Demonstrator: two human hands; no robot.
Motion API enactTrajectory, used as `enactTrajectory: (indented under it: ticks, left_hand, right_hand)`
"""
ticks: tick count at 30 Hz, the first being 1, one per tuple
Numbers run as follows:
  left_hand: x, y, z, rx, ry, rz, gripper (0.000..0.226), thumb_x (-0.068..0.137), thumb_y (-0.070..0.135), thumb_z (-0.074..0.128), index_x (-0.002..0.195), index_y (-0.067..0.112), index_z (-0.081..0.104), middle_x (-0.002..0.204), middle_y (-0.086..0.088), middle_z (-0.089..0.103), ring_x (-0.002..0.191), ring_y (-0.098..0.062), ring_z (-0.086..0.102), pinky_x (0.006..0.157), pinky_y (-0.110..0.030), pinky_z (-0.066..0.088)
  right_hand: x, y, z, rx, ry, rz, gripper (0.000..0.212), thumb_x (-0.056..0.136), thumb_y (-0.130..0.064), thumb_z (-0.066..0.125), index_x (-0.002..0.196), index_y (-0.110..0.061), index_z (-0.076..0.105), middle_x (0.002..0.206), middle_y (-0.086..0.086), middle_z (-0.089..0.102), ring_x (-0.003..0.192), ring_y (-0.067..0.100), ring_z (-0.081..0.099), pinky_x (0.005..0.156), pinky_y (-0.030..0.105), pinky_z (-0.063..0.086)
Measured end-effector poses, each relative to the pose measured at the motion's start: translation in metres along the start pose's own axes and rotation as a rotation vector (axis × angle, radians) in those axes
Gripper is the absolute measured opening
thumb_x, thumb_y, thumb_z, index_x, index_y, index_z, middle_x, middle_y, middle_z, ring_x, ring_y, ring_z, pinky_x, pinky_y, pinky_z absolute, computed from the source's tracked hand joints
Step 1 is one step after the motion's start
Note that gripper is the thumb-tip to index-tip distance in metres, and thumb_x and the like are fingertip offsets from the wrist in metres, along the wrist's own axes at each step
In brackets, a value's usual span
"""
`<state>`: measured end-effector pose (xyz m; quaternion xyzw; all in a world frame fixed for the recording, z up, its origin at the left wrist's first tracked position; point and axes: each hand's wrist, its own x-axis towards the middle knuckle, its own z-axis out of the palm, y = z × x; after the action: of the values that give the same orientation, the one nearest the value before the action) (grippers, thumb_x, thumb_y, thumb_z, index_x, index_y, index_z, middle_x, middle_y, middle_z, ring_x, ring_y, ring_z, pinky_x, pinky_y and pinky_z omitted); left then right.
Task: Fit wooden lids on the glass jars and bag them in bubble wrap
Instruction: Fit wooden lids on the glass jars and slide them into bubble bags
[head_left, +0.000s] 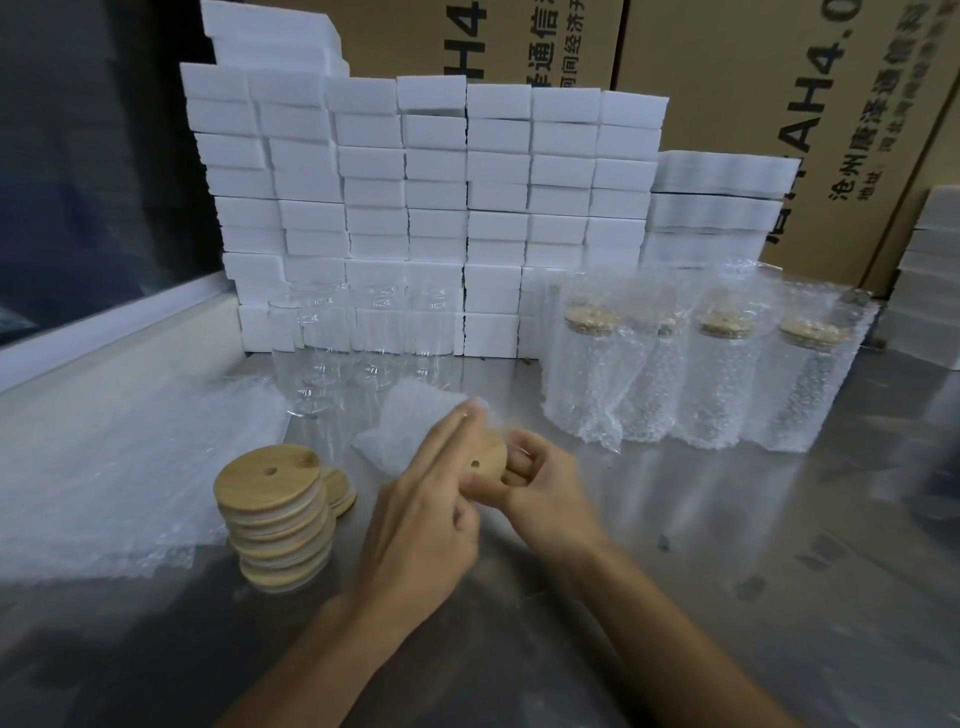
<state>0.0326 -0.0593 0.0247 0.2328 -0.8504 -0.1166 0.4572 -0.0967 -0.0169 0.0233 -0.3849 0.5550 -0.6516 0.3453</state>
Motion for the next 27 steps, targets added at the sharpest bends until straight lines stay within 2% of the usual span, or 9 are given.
enactTrajectory:
  ticks: [3,5,10,12,15,16,19,24,27]
  left_hand:
    - [-0.003,0.008,0.003,-0.010,-0.041,0.073,0.086,0.064,-0.007,0.047,0.147,0.015,0.042,0.153,0.006,0.039,0.121,-0.009,0.051,0.080,-0.032,0.058]
    - [-0.002,0.008,0.002,-0.016,-0.036,0.103,0.081,0.066,-0.007,0.047,0.145,0.013,0.045,0.153,0.007,0.039,0.114,-0.009,0.056,0.069,-0.032,0.058]
    - [0.003,0.006,-0.005,-0.027,0.069,0.129,0.073,0.069,-0.008,0.047,0.140,0.008,0.051,0.150,0.005,0.045,0.116,-0.008,0.058,0.071,-0.031,0.057]
    - [0.004,0.005,-0.007,-0.014,0.100,0.151,0.067,0.074,-0.008,0.047,0.140,0.007,0.051,0.150,0.002,0.045,0.125,-0.008,0.053,0.082,-0.029,0.056]
    - [0.005,0.006,-0.007,0.013,0.109,0.179,0.061,0.079,-0.006,0.052,0.139,0.005,0.051,0.149,-0.001,0.046,0.120,-0.017,0.058,0.083,-0.033,0.056]
    - [0.005,0.007,-0.008,0.031,0.116,0.189,0.060,0.079,-0.003,0.057,0.139,0.006,0.052,0.148,-0.001,0.046,0.115,-0.021,0.061,0.085,-0.034,0.055]
    - [0.006,0.006,-0.010,0.079,0.171,0.224,0.063,0.080,0.017,0.066,0.140,0.007,0.050,0.144,-0.002,0.050,0.116,-0.024,0.056,0.097,-0.031,0.046]
    - [0.006,-0.004,-0.012,0.036,0.124,0.122,0.095,0.071,0.060,0.071,0.147,0.017,0.035,0.147,0.006,0.040,0.133,-0.013,0.039,0.109,-0.027,0.030]
    - [0.002,-0.010,-0.007,0.011,0.057,0.030,0.107,0.061,0.073,0.069,0.150,0.032,0.025,0.143,0.020,0.033,0.131,0.004,0.029,0.108,-0.023,0.027]
  right_hand:
    - [-0.001,0.006,-0.004,-0.311,0.167,-0.072,0.029,0.074,-0.014,0.088,0.093,-0.007,0.068,0.083,0.000,0.079,0.083,0.011,0.076,0.082,0.036,0.061]
    - [-0.002,0.005,-0.006,-0.427,0.230,-0.077,0.030,0.070,-0.031,0.090,0.081,-0.014,0.069,0.069,-0.005,0.076,0.066,0.007,0.073,0.072,0.037,0.062]
    - [0.000,0.003,-0.006,-0.606,0.317,-0.199,0.046,0.081,-0.046,0.080,0.056,-0.019,0.052,0.051,-0.010,0.054,0.050,0.004,0.050,0.055,0.027,0.041]
    - [0.000,0.001,-0.007,-0.524,0.337,-0.268,0.046,0.092,-0.040,0.070,0.058,-0.018,0.050,0.055,-0.007,0.051,0.051,0.006,0.048,0.057,0.028,0.038]
    - [0.001,-0.004,-0.005,-0.301,0.306,-0.270,0.036,0.102,-0.030,0.058,0.079,-0.003,0.065,0.072,0.015,0.064,0.059,0.016,0.064,0.059,0.039,0.052]
    - [0.000,-0.006,-0.004,-0.236,0.291,-0.260,0.032,0.104,-0.027,0.054,0.086,-0.005,0.069,0.076,0.014,0.067,0.061,0.019,0.066,0.061,0.041,0.055]
    - [-0.001,-0.012,-0.004,-0.040,0.293,-0.229,0.039,0.108,-0.026,0.043,0.085,-0.013,0.071,0.078,0.001,0.076,0.057,0.011,0.063,0.058,0.027,0.053]
    - [-0.002,-0.030,-0.010,0.281,0.368,-0.103,0.047,0.105,-0.021,0.047,0.061,-0.017,0.063,0.068,0.002,0.073,0.048,0.010,0.059,0.048,0.026,0.049]
    - [-0.003,-0.036,-0.010,0.526,0.336,-0.021,0.034,0.103,-0.016,0.049,0.072,-0.012,0.063,0.062,0.001,0.071,0.050,0.008,0.065,0.044,0.020,0.050]
